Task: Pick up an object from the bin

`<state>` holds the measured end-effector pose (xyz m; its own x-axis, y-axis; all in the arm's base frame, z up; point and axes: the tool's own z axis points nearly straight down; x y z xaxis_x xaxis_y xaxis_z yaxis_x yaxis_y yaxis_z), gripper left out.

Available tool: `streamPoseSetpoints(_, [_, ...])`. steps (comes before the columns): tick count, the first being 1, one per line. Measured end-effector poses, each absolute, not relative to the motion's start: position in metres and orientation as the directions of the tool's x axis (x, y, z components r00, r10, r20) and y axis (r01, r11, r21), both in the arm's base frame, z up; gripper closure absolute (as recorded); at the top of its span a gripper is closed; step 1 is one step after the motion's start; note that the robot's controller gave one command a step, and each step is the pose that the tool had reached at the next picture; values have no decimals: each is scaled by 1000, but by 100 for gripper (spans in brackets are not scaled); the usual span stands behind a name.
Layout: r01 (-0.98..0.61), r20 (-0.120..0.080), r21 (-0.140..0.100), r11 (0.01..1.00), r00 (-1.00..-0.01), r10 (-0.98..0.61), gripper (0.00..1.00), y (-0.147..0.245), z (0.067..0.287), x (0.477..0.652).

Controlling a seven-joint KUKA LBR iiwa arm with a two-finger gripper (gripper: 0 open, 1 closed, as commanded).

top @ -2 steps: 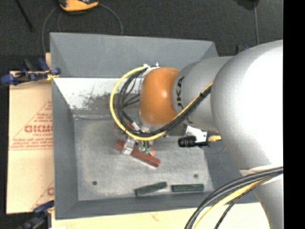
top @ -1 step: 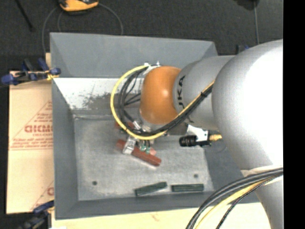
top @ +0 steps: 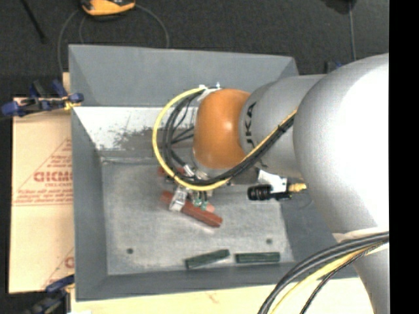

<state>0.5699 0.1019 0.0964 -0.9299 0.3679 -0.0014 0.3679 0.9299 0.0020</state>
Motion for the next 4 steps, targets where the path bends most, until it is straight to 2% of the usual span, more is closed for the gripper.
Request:
streamPoseSetpoints(2, [368,1,0,930,-930,368,100,101,108,570])
streamPoseSetpoints(3, [368,7,-3,930,-930,368,100,101,128,568])
streamPoseSetpoints(4, [367,-1,1,930,-930,367,100,101,148,570])
